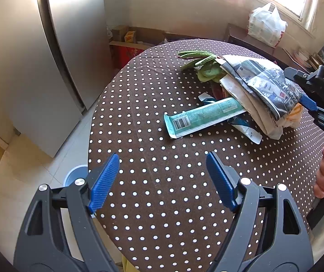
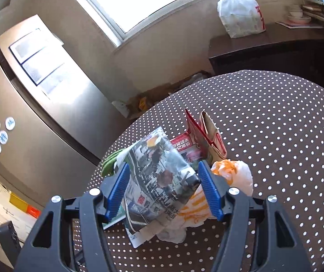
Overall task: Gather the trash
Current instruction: 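Grasp the newspaper with the right gripper while the left gripper grasps the orange-white plastic bag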
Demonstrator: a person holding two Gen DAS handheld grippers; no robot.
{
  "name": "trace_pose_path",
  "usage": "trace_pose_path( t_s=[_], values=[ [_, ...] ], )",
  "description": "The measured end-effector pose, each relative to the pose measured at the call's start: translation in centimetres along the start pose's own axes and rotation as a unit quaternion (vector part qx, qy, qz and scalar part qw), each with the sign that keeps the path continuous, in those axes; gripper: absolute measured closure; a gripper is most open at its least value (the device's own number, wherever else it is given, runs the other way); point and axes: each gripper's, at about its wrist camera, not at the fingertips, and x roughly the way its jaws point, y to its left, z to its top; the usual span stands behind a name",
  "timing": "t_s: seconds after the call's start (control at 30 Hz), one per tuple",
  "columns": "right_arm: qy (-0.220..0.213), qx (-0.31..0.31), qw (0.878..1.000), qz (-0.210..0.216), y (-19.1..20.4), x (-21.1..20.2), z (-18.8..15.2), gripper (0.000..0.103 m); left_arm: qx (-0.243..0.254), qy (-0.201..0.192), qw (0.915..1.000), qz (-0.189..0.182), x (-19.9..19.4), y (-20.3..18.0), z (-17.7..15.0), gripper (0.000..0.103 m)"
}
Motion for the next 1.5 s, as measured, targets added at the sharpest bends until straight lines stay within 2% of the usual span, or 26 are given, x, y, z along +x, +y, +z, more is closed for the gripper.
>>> trace_pose_path(
  t_s=[0.13, 0.17, 0.23, 0.27, 0.47, 0.7, 0.77, 0.9, 1.07, 1.2, 1.37, 1.43, 1.47, 1.5],
  values=[
    [0.002, -0.013, 1.000, -0.006, 0.2, 0.5, -0.1, 0.041, -0.002, 0.007, 1.0000, 0.002, 0.6, -0.1, 0.3, 0.025],
    [0.005, -0.020, 1.000, -0.006, 0.4, 0.7, -0.1, 0.048, -0.002, 0.007, 1.0000, 0.000, 0.7, -0.2, 0.4, 0.025],
    [0.018, -0.019, 1.000, 0.003, 0.4, 1.3, 0.0, 0.070, 0.001, 0.009, 1.0000, -0.001, 0.8, -0.3, 0.3, 0.025],
    [0.019, -0.008, 1.000, 0.013, 0.0, 1.2, -0.2, 0.075, 0.003, 0.009, 1.0000, 0.001, 0.8, -0.4, 0.2, 0.025],
    [-0.015, 0.012, 0.998, 0.057, 0.0, -1.2, -0.4, 0.091, 0.005, 0.003, 1.0000, 0.004, 0.3, -0.7, 0.4, 0.025],
    [-0.101, -0.016, 0.994, 0.048, 0.3, -8.0, -0.2, 0.093, 0.018, -0.011, 0.9998, 0.001, -0.7, -2.6, 0.8, 0.025],
    [-0.129, -0.013, 0.991, 0.042, -0.4, -10.3, -0.1, 0.093, 0.027, -0.017, 0.9995, -0.008, -1.0, -3.7, 1.1, 0.021],
    [-0.164, -0.001, 0.986, 0.023, -2.4, -13.4, 0.1, 0.093, 0.061, -0.029, 0.9970, -0.039, -1.2, -6.5, 1.7, 0.018],
    [-0.202, 0.026, 0.979, -0.012, -5.7, -16.2, -0.1, 0.093, 0.117, -0.036, 0.9887, -0.087, -0.2, -11.0, 2.6, 0.017],
    [-0.210, 0.034, 0.976, -0.049, -7.6, -17.1, -0.4, 0.093, 0.164, -0.046, 0.9774, -0.126, 0.8, -14.7, 3.3, 0.017],
    [-0.205, 0.049, 0.975, -0.066, -9.4, -17.4, -0.8, 0.093, 0.213, -0.034, 0.9665, -0.140, 3.4, -18.3, 4.0, 0.017],
    [-0.202, 0.048, 0.976, -0.068, -9.6, -16.9, -0.7, 0.093, 0.231, -0.027, 0.9648, -0.123, 4.7, -19.4, 4.1, 0.017],
    [-0.200, 0.049, 0.976, -0.069, -9.6, -16.7, -0.6, 0.093, 0.243, -0.036, 0.9639, -0.102, 5.2, -19.9, 4.0, 0.018],
    [-0.199, 0.050, 0.976, -0.071, -9.5, -16.5, -0.6, 0.093, 0.253, -0.045, 0.9620, -0.092, 5.3, -20.2, 3.9, 0.029]
  ],
)
